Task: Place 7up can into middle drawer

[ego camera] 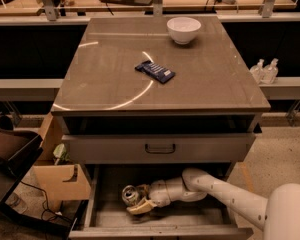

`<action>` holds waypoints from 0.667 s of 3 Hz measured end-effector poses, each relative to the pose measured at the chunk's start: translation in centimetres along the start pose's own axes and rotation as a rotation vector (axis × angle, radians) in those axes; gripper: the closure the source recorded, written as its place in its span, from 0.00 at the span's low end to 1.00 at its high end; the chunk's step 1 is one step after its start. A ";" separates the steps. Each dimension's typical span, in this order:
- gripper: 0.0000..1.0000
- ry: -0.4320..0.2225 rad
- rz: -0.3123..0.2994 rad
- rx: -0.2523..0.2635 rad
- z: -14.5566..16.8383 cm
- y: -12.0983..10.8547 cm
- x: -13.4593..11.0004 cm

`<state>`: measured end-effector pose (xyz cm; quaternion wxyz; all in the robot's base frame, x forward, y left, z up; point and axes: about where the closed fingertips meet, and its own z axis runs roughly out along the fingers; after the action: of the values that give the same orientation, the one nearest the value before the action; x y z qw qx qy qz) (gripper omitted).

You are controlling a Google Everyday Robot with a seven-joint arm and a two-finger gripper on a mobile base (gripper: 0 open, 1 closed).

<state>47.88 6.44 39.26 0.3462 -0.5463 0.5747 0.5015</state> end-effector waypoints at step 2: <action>0.28 0.000 0.000 0.000 0.0 0.0 -0.1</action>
Offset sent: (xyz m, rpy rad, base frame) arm 0.0000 0.0001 0.0006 0.0001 0.0001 0.0001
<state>47.87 6.46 39.33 0.3462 -0.5463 0.5746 0.5016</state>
